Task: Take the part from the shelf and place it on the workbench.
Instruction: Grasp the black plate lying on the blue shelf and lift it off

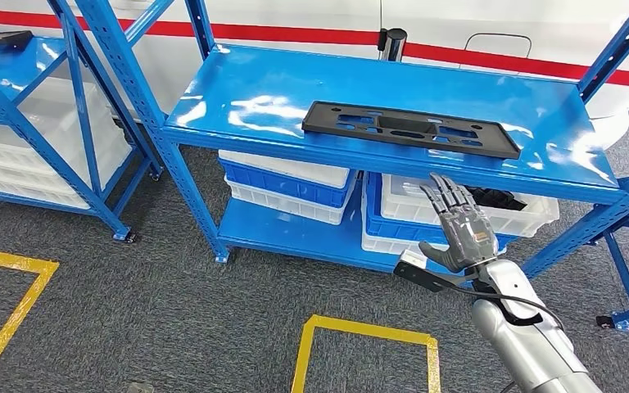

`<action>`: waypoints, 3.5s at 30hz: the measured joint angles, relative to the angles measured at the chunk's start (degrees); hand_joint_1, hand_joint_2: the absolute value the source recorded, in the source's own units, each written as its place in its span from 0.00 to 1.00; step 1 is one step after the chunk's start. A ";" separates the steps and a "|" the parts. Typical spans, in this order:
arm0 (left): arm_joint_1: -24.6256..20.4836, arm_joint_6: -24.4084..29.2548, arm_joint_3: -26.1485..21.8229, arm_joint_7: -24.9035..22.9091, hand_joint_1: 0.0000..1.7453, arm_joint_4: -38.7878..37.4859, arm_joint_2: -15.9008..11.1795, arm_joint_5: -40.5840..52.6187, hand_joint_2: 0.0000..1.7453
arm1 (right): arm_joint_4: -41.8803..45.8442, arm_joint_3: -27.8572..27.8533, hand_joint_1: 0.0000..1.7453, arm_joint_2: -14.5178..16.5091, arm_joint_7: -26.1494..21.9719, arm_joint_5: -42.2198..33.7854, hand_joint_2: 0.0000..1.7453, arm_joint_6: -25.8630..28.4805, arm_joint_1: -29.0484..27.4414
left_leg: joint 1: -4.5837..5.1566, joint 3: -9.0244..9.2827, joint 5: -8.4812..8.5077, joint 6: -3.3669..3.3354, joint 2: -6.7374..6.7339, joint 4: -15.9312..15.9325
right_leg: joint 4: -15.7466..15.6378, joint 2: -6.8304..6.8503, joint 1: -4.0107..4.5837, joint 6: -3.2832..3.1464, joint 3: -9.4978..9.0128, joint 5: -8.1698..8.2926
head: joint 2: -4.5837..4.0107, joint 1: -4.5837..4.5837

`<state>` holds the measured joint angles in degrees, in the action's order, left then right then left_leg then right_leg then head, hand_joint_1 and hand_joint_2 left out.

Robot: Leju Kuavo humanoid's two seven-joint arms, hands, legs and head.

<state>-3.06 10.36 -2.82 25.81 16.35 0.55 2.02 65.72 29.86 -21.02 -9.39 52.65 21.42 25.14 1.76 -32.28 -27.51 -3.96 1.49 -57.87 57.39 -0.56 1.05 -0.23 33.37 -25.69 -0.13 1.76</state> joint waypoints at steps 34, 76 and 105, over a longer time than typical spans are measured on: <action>0.00 0.57 -0.07 0.02 0.00 0.00 0.02 0.48 0.00 | 0.31 -1.12 0.00 0.63 0.08 1.23 1.00 -0.79 -0.75 | 0.42 0.00 -0.12 -0.28 0.00 -0.09 | -0.05 0.00 -0.42 0.13 0.00 0.00 | 0.00 0.01; 0.34 1.38 -1.03 0.99 0.00 -0.05 0.32 0.43 0.00 | 0.61 -1.32 0.00 1.29 -0.12 1.85 1.00 -1.68 -1.17 | -2.01 -7.44 -6.67 3.03 -1.27 -15.50 | 0.22 -0.03 -2.47 1.22 -0.32 -0.15 | 0.00 -0.10; 0.14 1.73 -1.14 1.62 0.00 -0.09 0.42 1.26 0.00 | 1.44 -1.51 0.00 0.80 -0.93 1.41 1.00 -1.81 -0.10 | -0.06 -0.94 1.47 0.74 -0.95 0.29 | -0.63 0.22 -1.66 2.25 0.08 0.76 | 0.00 -0.31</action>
<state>-2.91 12.09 -3.96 27.43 16.26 0.96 3.28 67.17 28.35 -20.22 -10.32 54.06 19.61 25.04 1.69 -33.22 -26.04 -3.22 0.54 -57.58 56.76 -0.35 -0.60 2.02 33.45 -24.93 -0.13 1.46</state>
